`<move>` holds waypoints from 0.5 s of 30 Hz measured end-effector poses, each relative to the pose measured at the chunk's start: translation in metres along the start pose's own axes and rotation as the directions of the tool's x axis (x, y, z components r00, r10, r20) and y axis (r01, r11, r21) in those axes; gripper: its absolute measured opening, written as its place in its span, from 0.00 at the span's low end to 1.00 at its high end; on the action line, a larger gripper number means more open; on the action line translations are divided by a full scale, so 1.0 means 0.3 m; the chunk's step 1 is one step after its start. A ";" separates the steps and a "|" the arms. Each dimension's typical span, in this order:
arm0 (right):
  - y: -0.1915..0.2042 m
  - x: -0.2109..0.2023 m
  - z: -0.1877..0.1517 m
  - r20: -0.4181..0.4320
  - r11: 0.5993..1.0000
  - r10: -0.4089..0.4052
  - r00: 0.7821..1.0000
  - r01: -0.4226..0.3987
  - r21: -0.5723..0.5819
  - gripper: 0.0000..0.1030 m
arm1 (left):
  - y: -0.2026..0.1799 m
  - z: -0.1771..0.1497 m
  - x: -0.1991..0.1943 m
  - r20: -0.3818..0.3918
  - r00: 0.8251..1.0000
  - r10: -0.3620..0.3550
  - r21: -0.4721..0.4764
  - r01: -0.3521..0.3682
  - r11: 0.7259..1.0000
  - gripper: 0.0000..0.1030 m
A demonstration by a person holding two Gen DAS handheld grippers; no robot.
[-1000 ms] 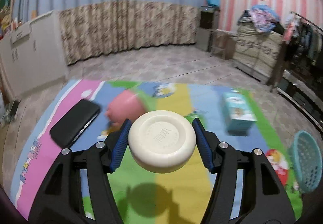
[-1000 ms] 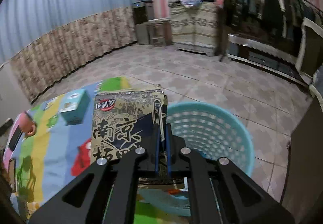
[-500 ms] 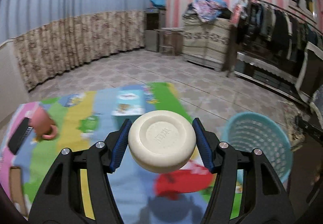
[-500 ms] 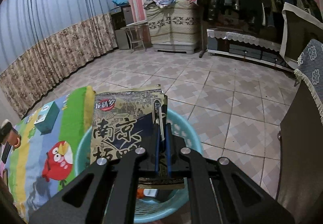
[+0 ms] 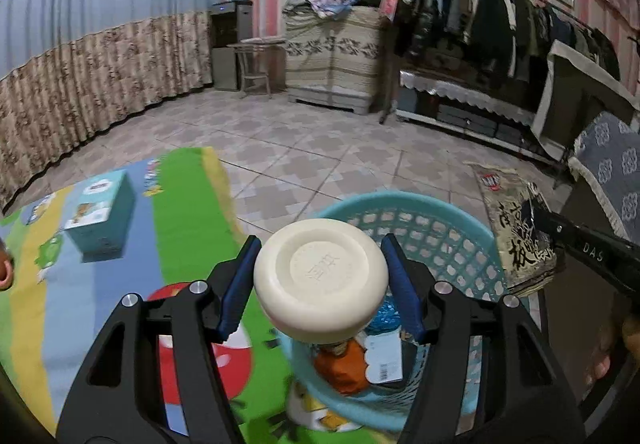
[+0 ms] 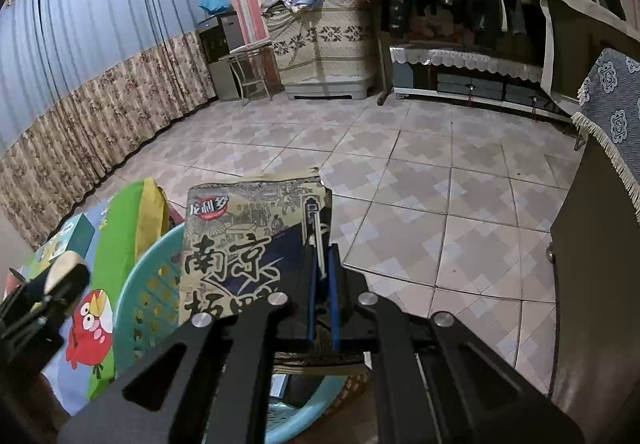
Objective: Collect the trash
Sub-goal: 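Carry the white soap and printed snack packet over the teal basket, then open the left tool to drop the soap while the right tool releases the packet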
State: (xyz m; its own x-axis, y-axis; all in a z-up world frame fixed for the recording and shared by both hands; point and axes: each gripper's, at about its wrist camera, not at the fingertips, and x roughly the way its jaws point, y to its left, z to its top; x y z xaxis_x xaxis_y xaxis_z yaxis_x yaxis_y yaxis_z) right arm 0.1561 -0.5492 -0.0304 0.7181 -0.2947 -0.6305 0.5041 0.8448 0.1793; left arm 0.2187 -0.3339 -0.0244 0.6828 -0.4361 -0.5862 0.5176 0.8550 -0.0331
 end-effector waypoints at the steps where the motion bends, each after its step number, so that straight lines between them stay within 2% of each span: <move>1: 0.004 0.001 0.000 -0.001 1.000 0.001 1.000 -0.001 -0.002 0.06 | -0.011 0.000 0.010 -0.005 1.000 -0.005 0.005 0.005 1.000 0.59; 6: -0.007 0.023 0.002 -0.004 1.000 -0.008 1.000 0.008 -0.008 0.06 | -0.056 0.001 0.051 -0.007 1.000 -0.014 0.037 0.014 0.999 0.59; 15: 0.001 0.030 -0.006 -0.003 1.000 -0.010 1.000 0.010 -0.019 0.06 | -0.047 0.010 0.095 -0.025 0.999 -0.025 0.044 0.026 0.999 0.61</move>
State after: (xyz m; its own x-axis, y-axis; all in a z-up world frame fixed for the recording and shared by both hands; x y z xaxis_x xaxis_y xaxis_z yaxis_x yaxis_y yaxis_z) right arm 0.1618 -0.5507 -0.0374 0.7115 -0.3022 -0.6343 0.5025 0.8499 0.1587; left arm 0.2325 -0.3592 -0.0381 0.6566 -0.4502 -0.6051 0.5572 0.8303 -0.0131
